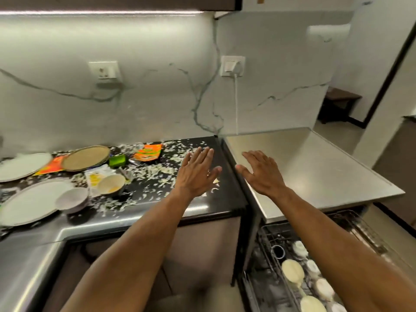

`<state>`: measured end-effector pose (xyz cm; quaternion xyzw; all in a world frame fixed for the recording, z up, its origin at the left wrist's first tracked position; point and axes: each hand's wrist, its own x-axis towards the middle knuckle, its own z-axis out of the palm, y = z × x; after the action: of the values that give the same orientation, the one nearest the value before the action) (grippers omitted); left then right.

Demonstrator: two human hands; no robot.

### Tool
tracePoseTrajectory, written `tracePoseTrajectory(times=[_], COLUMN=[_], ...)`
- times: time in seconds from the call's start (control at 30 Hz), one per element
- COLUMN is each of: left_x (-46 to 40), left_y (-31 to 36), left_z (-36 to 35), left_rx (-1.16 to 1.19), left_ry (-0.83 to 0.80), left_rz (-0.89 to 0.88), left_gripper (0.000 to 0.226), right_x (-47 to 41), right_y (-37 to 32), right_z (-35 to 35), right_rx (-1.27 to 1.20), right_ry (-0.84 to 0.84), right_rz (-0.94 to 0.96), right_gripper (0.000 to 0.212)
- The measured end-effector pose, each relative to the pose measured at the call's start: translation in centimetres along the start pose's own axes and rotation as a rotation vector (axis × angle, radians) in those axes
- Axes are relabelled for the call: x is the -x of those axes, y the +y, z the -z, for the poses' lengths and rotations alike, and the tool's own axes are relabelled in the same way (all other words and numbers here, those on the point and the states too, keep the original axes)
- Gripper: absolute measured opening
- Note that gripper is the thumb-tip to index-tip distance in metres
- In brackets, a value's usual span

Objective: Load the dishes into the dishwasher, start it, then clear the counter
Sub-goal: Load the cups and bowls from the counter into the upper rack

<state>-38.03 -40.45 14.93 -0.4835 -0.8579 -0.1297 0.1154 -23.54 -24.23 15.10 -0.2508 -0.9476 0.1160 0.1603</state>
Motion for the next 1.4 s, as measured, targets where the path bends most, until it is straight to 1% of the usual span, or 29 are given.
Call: tracePoseTrajectory(times=[0.1,0.13,0.3,0.47,0.57,0.77,0.93,1.13,1.23,1.4], left_x=[1.9,2.4,5.7,9.5,11.6,14.5,15.2,15.4,15.9,16.6], left_y=[-5.1,-6.6,-13.9,-20.7,-24.4,-30.7,-34.5,-36.6,-37.7,-39.2], left_z=[0.7,0.9,1.9,2.1,2.3,1.9,0.9,-0.7,-1.3,-2.1], left_rx=[-0.019,-0.023,-0.04,-0.039,-0.043,-0.09,-0.111,-0.127,-0.134,-0.151], left_ry=[0.015,0.02,0.004,-0.035,-0.046,-0.104,-0.176,-0.238,-0.239,-0.314], left_rz=[0.043,0.058,0.164,0.318,0.415,0.612,0.74,0.827,0.831,0.763], left_gripper=[0.067,0.067,0.068,0.068,0.067,0.067,0.067,0.066,0.07,0.077], right_x=[-1.8,-2.4,-5.0,-6.6,-7.9,-11.5,-14.5,-16.4,-16.9,-17.6], right_y=[-4.7,-6.1,-13.2,-19.4,-22.6,-28.4,-31.3,-34.1,-35.8,-37.8], right_z=[-2.0,-2.8,-6.8,-10.9,-13.5,-18.6,-22.8,-26.8,-28.1,-29.8], right_rx=[-0.017,-0.02,-0.055,-0.077,-0.068,-0.096,-0.056,0.008,0.016,0.099], right_ry=[-0.016,-0.022,-0.057,-0.144,-0.193,-0.27,-0.347,-0.456,-0.5,-0.533], right_rz=[0.063,0.086,0.167,0.264,0.329,0.49,0.601,0.784,0.853,1.011], right_gripper=[0.074,0.074,0.063,0.07,0.064,0.061,0.062,0.064,0.064,0.065])
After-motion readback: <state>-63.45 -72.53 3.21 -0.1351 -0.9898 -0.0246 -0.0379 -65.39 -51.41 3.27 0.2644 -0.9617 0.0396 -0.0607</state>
